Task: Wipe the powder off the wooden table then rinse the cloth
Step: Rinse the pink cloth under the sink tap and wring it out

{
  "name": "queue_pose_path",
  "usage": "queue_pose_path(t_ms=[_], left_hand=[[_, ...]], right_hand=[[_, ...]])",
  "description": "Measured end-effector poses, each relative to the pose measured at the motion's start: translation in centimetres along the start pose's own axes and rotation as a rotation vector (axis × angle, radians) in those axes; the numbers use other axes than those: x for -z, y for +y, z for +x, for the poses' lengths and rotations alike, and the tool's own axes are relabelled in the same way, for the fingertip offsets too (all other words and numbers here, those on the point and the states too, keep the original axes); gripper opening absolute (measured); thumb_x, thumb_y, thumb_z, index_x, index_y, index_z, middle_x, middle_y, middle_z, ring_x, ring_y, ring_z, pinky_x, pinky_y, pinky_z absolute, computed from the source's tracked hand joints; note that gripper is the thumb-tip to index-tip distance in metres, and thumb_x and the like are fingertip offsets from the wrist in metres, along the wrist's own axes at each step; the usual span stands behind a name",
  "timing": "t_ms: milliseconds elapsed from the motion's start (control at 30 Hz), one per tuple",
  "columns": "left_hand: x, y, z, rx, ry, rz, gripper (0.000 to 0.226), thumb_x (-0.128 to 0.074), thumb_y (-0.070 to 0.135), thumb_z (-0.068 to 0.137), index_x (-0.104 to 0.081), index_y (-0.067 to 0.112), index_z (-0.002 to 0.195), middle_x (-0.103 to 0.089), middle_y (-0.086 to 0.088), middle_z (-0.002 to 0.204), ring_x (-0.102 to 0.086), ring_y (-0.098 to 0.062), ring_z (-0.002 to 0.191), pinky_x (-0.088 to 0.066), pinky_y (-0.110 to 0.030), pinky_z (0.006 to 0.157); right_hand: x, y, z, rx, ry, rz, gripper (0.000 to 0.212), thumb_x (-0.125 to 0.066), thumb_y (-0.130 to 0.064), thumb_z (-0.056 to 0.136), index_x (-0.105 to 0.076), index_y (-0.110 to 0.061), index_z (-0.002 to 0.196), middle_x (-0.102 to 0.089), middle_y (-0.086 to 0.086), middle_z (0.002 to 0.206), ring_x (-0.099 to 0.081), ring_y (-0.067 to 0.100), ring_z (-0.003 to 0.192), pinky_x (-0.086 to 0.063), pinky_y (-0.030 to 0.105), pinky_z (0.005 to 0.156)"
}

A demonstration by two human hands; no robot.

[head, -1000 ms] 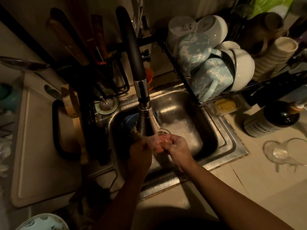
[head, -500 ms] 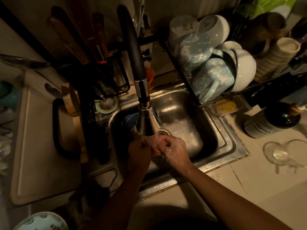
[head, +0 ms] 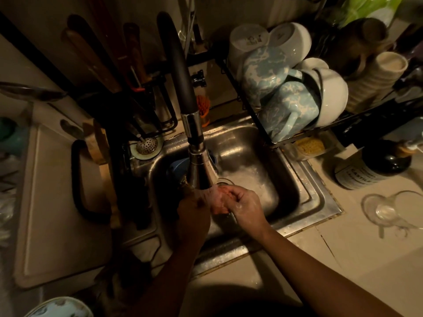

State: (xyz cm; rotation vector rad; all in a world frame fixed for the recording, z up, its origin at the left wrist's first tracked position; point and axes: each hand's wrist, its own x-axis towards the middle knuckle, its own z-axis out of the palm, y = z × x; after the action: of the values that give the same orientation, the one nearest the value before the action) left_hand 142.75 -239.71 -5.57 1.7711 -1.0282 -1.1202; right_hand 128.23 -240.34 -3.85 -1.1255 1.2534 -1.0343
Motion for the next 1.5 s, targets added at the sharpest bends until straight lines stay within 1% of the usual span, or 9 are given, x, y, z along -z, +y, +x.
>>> queue_pose_path(t_ms=[167, 267, 367, 467, 567, 867, 1067, 1300, 1500], left_hand=[[0.1, 0.7, 0.3, 0.024, -0.017, 0.036, 0.01, -0.065, 0.03, 0.078, -0.075, 0.034, 0.077, -0.074, 0.003, 0.073, -0.072, -0.019, 0.07, -0.061, -0.046, 0.069], [-0.2, -0.9, 0.1, 0.036, 0.014, 0.135, 0.025, -0.06, 0.05, 0.076, -0.071, 0.034, 0.09, -0.074, 0.005, 0.079, -0.073, -0.021, 0.077, -0.061, -0.047, 0.072], [-0.4, -1.3, -0.6, 0.022, 0.017, 0.163, 0.018, -0.064, 0.039, 0.079, -0.071, 0.039, 0.096, -0.074, 0.009, 0.081, -0.072, -0.018, 0.08, -0.06, -0.045, 0.075], [0.0, -0.2, 0.5, 0.024, 0.048, 0.053, 0.02, -0.065, 0.023, 0.075, -0.074, 0.039, 0.084, -0.074, 0.003, 0.079, -0.072, -0.022, 0.078, -0.06, -0.05, 0.072], [0.0, 0.5, 0.7, 0.008, 0.048, 0.027, 0.013, -0.065, 0.036, 0.068, -0.075, 0.04, 0.076, -0.075, 0.001, 0.078, -0.073, -0.023, 0.079, -0.06, -0.051, 0.074], [0.4, -0.5, 1.3, 0.038, 0.002, 0.038, 0.019, -0.059, 0.005, 0.079, -0.07, 0.017, 0.089, -0.073, -0.005, 0.084, -0.072, -0.028, 0.081, -0.058, -0.057, 0.073], [0.3, 2.8, -2.4, -0.05, -0.088, 0.01, 0.005, -0.066, 0.029, 0.09, -0.069, 0.025, 0.088, -0.074, 0.003, 0.084, -0.072, -0.02, 0.081, -0.059, -0.042, 0.076], [0.5, 0.9, -1.9, -0.053, -0.088, 0.154, 0.021, -0.058, 0.043, 0.081, -0.072, 0.039, 0.096, -0.075, 0.008, 0.089, -0.072, -0.021, 0.086, -0.059, -0.048, 0.08], [0.8, -0.5, 0.1, -0.063, -0.013, 0.144, 0.021, -0.06, 0.018, 0.081, -0.072, 0.027, 0.095, -0.074, -0.002, 0.085, -0.072, -0.024, 0.083, -0.058, -0.052, 0.077]], right_hand=[[-1.3, -0.3, -1.3, 0.043, 0.006, -0.154, 0.016, -0.07, -0.021, 0.095, -0.076, -0.02, 0.081, -0.068, -0.002, 0.062, -0.057, 0.001, 0.056, -0.046, 0.017, 0.059], [-0.6, -0.2, -0.5, 0.034, -0.006, -0.206, 0.021, -0.066, -0.015, 0.096, -0.075, -0.025, 0.08, -0.07, -0.004, 0.065, -0.061, 0.003, 0.059, -0.048, 0.018, 0.06], [-0.8, 0.1, 0.1, 0.044, 0.054, -0.221, 0.028, -0.062, -0.011, 0.095, -0.072, -0.027, 0.075, -0.069, -0.01, 0.063, -0.061, 0.003, 0.057, -0.048, 0.021, 0.06], [-1.6, -0.2, -0.8, 0.16, -0.006, -0.311, 0.018, -0.063, -0.022, 0.099, -0.078, -0.027, 0.09, -0.068, -0.015, 0.07, -0.062, 0.003, 0.062, -0.049, 0.021, 0.061], [-0.5, 0.1, 0.3, 0.164, -0.066, -0.368, 0.017, -0.062, -0.024, 0.097, -0.079, -0.021, 0.095, -0.07, -0.015, 0.074, -0.067, 0.004, 0.067, -0.051, 0.02, 0.065], [-0.5, 0.4, -1.8, 0.05, -0.102, -0.136, 0.014, -0.07, -0.013, 0.093, -0.079, -0.022, 0.098, -0.074, -0.013, 0.076, -0.066, 0.003, 0.069, -0.051, 0.018, 0.069], [0.2, 0.8, -1.3, -0.137, 0.078, 0.173, 0.014, -0.065, -0.008, 0.096, -0.078, -0.008, 0.096, -0.077, 0.018, 0.086, -0.072, 0.03, 0.078, -0.059, 0.044, 0.078], [-0.5, -0.5, -1.4, -0.168, -0.005, 0.309, 0.024, -0.064, -0.013, 0.097, -0.074, 0.008, 0.091, -0.072, 0.016, 0.074, -0.064, 0.016, 0.06, -0.052, 0.021, 0.058], [-1.5, -0.3, -1.3, -0.171, 0.013, 0.242, 0.027, -0.063, -0.013, 0.098, -0.073, 0.005, 0.082, -0.068, 0.014, 0.065, -0.06, 0.015, 0.056, -0.049, 0.023, 0.057]])
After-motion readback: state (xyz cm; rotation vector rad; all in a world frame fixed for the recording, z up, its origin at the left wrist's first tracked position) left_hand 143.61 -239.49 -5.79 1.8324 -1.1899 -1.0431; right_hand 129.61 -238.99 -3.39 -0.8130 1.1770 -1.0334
